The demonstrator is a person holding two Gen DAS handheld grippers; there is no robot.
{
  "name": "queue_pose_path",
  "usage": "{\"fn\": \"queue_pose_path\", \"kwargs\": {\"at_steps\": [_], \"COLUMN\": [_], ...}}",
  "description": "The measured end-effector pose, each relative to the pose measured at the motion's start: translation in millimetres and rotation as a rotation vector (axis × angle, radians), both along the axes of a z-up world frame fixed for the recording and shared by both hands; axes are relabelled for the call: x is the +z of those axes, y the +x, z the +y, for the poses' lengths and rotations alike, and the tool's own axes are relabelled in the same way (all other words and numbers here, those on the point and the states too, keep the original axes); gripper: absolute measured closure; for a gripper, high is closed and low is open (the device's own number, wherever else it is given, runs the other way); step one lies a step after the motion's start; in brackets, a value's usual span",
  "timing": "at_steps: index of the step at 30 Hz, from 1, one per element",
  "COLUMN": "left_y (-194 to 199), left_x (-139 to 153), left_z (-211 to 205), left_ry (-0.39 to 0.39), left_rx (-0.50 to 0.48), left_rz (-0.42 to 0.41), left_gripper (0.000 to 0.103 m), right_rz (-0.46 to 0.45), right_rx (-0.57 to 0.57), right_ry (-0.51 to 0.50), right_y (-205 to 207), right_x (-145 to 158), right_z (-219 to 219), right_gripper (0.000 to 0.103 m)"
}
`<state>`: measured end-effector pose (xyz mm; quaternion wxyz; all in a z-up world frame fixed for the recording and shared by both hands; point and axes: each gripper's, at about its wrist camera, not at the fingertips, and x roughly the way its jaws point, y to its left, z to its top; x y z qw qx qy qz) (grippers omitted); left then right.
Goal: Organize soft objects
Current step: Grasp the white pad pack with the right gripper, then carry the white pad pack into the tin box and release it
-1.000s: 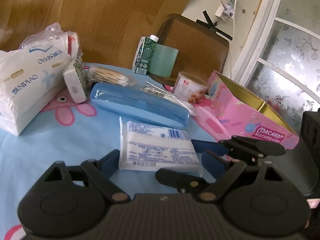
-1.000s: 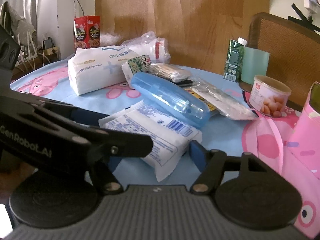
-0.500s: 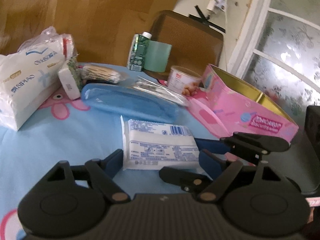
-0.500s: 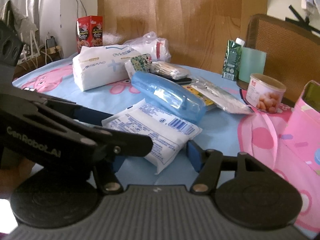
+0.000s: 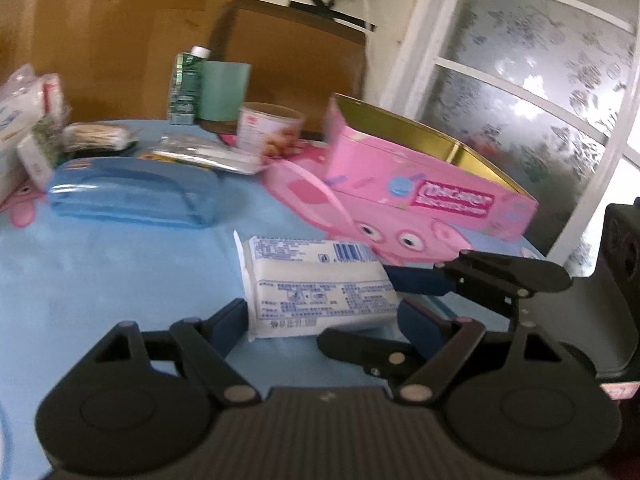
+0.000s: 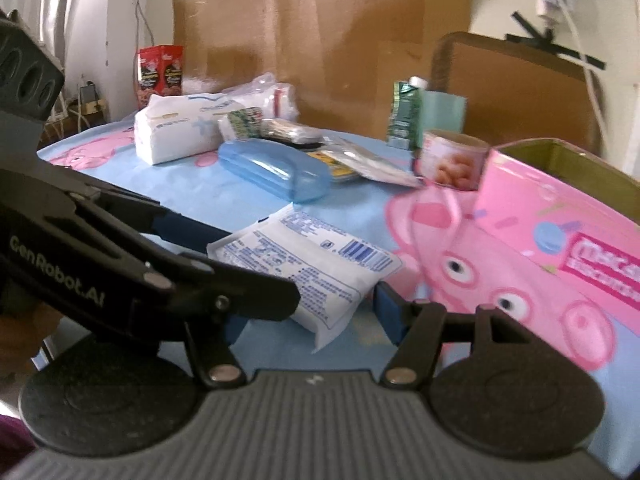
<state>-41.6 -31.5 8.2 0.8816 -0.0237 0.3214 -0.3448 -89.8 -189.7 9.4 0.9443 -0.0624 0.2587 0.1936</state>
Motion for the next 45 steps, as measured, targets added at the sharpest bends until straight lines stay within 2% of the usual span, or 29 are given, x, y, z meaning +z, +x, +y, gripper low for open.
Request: {"fn": "queue_pose_path", "kwargs": {"at_steps": [8, 11, 13, 19, 22, 24, 26, 29, 31, 33, 36, 41, 45], "left_y": [-2, 0, 2, 10, 13, 15, 10, 8, 8, 9, 10, 20, 37], "left_x": [2, 7, 10, 21, 15, 6, 5, 5, 7, 11, 26, 62, 86], "left_z": [-15, -6, 2, 25, 18, 8, 2, -7, -14, -19, -30, -71, -118], "left_ry": [0.037, 0.020, 0.009, -0.079, -0.065, -0.035, -0.016, -0.006, 0.015, 0.016, 0.018, 0.027, 0.030], "left_rx": [-0.036, -0.019, 0.003, 0.033, 0.016, -0.003, -0.013, -0.029, -0.030, -0.045, -0.063, -0.111, -0.150], "left_rz": [0.007, 0.017, 0.017, 0.049, 0.082, 0.107, 0.081, 0.074, 0.062, 0.055, 0.003, -0.104, -0.188], "left_gripper": [0.015, 0.014, 0.014, 0.014, 0.020, 0.028, 0.029, 0.032, 0.032, 0.034, 0.034, 0.034, 0.034], "right_rz": [-0.015, -0.020, -0.025, -0.030, -0.036, -0.045, -0.053, -0.067, -0.087, -0.115, -0.153, -0.324, -0.395], "right_rx": [-0.033, -0.021, -0.015, -0.002, 0.001, 0.002, 0.004, 0.013, -0.013, -0.055, -0.092, -0.182, -0.281], "right_ry": [0.033, 0.044, 0.049, 0.036, 0.031, 0.027, 0.024, 0.030, 0.019, -0.003, 0.049, 0.013, -0.001], "right_y": [-9, -11, -13, -19, -19, -21, -21, -24, -24, -23, -25, -29, -15], "right_x": [-6, -6, -6, -10, -11, -12, -12, -13, -12, -10, -1, 22, 38], "right_z": [-18, -22, -24, -27, -25, -24, -24, -23, -22, -24, -35, -51, -80], "right_gripper": [0.029, 0.027, 0.020, 0.019, 0.019, 0.019, 0.020, 0.028, 0.044, 0.051, 0.052, 0.051, 0.051]}}
